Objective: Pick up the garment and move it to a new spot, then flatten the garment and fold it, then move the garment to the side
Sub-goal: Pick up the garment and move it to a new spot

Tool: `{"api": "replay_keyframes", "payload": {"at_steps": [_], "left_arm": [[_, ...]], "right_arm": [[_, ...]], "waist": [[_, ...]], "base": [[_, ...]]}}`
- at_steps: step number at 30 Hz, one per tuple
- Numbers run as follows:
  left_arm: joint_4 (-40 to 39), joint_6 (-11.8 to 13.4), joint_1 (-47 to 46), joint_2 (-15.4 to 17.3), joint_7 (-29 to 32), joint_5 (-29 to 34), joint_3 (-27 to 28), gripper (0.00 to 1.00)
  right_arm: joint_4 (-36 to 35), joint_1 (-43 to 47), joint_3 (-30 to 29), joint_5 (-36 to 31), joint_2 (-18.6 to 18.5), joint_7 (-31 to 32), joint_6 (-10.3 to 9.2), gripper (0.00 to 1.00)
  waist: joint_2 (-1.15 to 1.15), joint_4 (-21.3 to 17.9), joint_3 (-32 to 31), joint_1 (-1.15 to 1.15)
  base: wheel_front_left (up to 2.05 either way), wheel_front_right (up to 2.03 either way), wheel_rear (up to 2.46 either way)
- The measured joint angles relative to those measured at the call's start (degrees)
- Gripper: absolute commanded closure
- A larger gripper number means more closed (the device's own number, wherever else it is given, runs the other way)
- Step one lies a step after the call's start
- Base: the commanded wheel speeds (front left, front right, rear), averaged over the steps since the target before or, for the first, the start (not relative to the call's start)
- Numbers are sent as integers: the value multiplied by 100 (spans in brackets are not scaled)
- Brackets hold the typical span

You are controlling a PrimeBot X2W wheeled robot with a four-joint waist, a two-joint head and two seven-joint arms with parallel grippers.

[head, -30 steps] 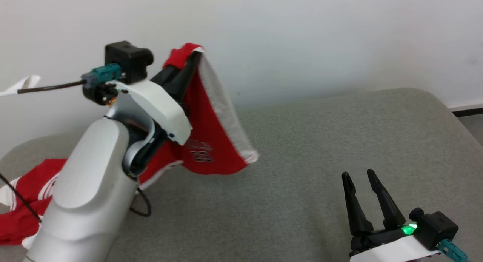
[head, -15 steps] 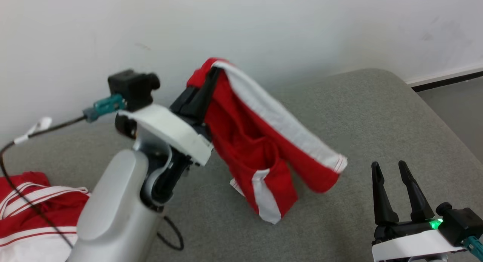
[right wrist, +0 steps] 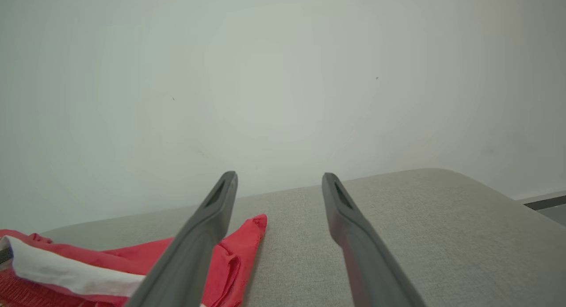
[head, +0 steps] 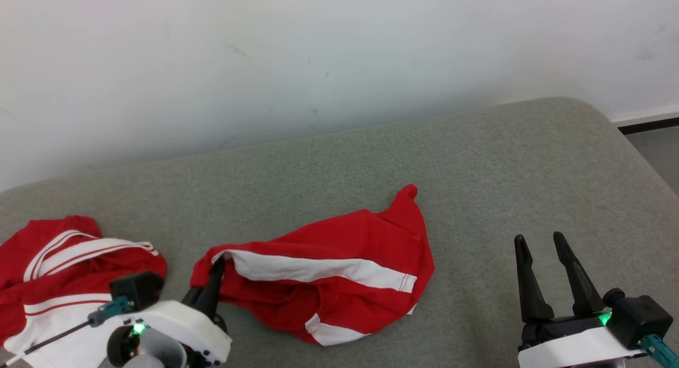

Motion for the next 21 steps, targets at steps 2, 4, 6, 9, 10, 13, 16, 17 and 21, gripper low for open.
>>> {"api": "replay_keyframes", "payload": {"at_steps": [2, 4, 6, 9, 10, 13, 16, 17, 21], "left_arm": [[313, -51, 30, 60, -77, -5, -52, 100], [564, -101, 58, 89, -141, -44, -129, 99], [802, -143, 73, 85, -147, -111, -245, 75], [1072, -168, 75, 92, -260, -162, -392, 0], [1133, -169, 71, 100, -316, -162, -445, 0], [1247, -177, 32, 122, -471, -164, -586, 0], [1241, -178, -30, 148, -545, -215, -715, 0], [1229, -180, -36, 163, -554, -233, -765, 0], [1201, -189, -32, 305, -627, -201, -876, 0]], "right_arm": [[22, -6, 34, -2, -16, 0, 0, 0], [40, -9, 45, -5, -31, 0, 0, 0], [60, -11, 51, -5, -46, 0, 0, 0], [93, -10, 85, -4, -47, 0, 0, 0], [100, -9, 94, -4, -46, 0, 0, 0], [130, -8, 105, 0, -57, 0, 0, 0], [137, -5, 113, 0, -57, 0, 0, 0], [137, -4, 118, 0, -59, 0, 0, 0], [140, 4, 132, 0, -60, 0, 0, 0]], "waist": [[0, 72, -2, 0], [0, 130, -10, 0], [0, 179, -24, 0], [0, 238, -45, 0], [0, 256, -55, 0], [0, 312, -80, 0], [0, 360, -110, 0], [0, 376, -118, 0], [0, 427, -155, 0]], "base": [[0, 0, 0], [0, 0, 0], [0, 0, 0], [0, 0, 0], [0, 0, 0], [0, 0, 0], [0, 0, 0], [0, 0, 0], [0, 0, 0]]}}
